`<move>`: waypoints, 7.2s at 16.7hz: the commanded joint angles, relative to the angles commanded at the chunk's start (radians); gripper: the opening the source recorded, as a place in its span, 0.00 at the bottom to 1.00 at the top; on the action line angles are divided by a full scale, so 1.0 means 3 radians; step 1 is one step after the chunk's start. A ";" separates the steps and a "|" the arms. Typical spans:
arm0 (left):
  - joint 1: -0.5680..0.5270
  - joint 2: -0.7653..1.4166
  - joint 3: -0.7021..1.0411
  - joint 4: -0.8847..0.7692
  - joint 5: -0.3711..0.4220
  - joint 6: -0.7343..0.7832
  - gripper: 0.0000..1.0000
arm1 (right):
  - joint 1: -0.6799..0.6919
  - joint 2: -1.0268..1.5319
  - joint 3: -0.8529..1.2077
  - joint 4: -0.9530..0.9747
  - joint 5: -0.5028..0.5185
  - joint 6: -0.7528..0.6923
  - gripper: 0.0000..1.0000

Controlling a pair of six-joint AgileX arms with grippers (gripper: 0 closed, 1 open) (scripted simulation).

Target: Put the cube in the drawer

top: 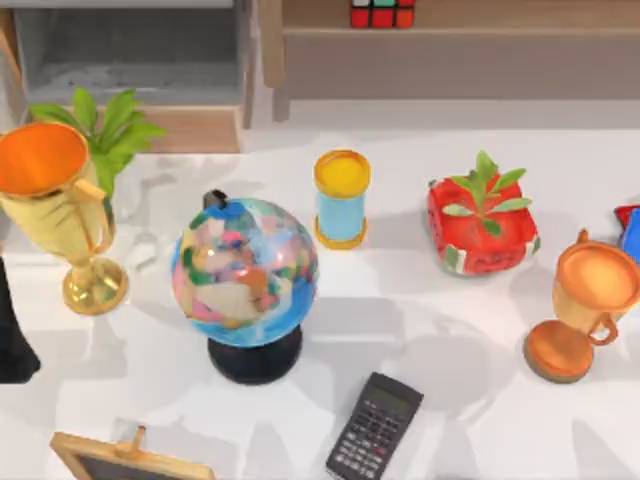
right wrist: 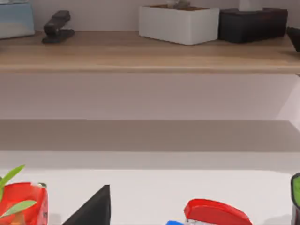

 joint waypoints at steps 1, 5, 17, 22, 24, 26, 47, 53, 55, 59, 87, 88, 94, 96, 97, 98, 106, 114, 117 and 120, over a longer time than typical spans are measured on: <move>0.0000 0.0000 0.0000 0.0000 0.0000 0.0000 1.00 | 0.0000 0.0000 0.0000 0.0000 0.0000 0.0000 1.00; -0.0095 0.0204 0.0177 0.0102 -0.0092 -0.0001 1.00 | 0.0000 0.0000 0.0000 0.0000 0.0000 0.0000 1.00; -0.1431 0.3892 0.2626 0.1477 -0.1316 0.0009 1.00 | 0.0000 0.0000 0.0000 0.0000 0.0000 0.0000 1.00; -0.2102 0.5866 0.3819 0.2127 -0.1881 0.0027 1.00 | 0.0000 0.0000 0.0000 0.0000 0.0000 0.0000 1.00; -0.2317 0.6500 0.4213 0.2348 -0.2071 0.0034 1.00 | 0.0000 0.0000 0.0000 0.0000 0.0000 0.0000 1.00; -0.2480 0.6998 0.4529 0.2532 -0.2229 0.0042 1.00 | 0.0000 0.0000 0.0000 0.0000 0.0000 0.0000 1.00; -0.2399 0.8101 0.5799 0.2339 -0.2238 0.0046 1.00 | 0.0000 0.0000 0.0000 0.0000 0.0000 0.0000 1.00; -0.2353 0.8172 0.5863 0.2337 -0.2192 0.0042 0.92 | 0.0000 0.0000 0.0000 0.0000 0.0000 0.0000 1.00; -0.2353 0.8172 0.5863 0.2337 -0.2192 0.0042 0.77 | 0.0000 0.0000 0.0000 0.0000 0.0000 0.0000 1.00; -0.2353 0.8172 0.5863 0.2337 -0.2192 0.0042 0.47 | 0.0000 0.0000 0.0000 0.0000 0.0000 0.0000 1.00; -0.2440 0.7863 0.5607 0.2299 -0.2266 0.0069 0.00 | 0.0000 0.0000 0.0000 0.0000 0.0000 0.0000 1.00; -0.2470 0.7840 0.5626 0.2270 -0.2248 0.0093 0.00 | 0.0000 0.0000 0.0000 0.0000 0.0000 0.0000 1.00; -0.2855 0.7440 0.6032 0.1603 -0.1931 0.0501 0.00 | 0.0000 0.0000 0.0000 0.0000 0.0000 0.0000 1.00; -0.2923 0.7233 0.6278 0.1192 -0.1780 0.0689 0.00 | 0.0000 0.0000 0.0000 0.0000 0.0000 0.0000 1.00; -0.2931 0.7121 0.6417 0.0963 -0.1701 0.0786 0.00 | 0.0000 0.0000 0.0000 0.0000 0.0000 0.0000 1.00; -0.2902 0.7006 0.6569 0.0708 -0.1619 0.0883 0.00 | 0.0000 0.0000 0.0000 0.0000 0.0000 0.0000 1.00; -0.1921 0.6384 0.7971 -0.1719 -0.0935 0.1516 0.00 | 0.0000 0.0000 0.0000 0.0000 0.0000 0.0000 1.00; -0.0323 0.6906 0.9099 -0.4107 -0.0388 0.1639 0.00 | 0.0000 0.0000 0.0000 0.0000 0.0000 0.0000 1.00; 0.0244 0.7381 0.9358 -0.4782 -0.0245 0.1556 0.00 | 0.0000 0.0000 0.0000 0.0000 0.0000 0.0000 1.00; 0.0683 0.7957 0.9532 -0.5255 -0.0130 0.1434 0.00 | 0.0000 0.0000 0.0000 0.0000 0.0000 0.0000 1.00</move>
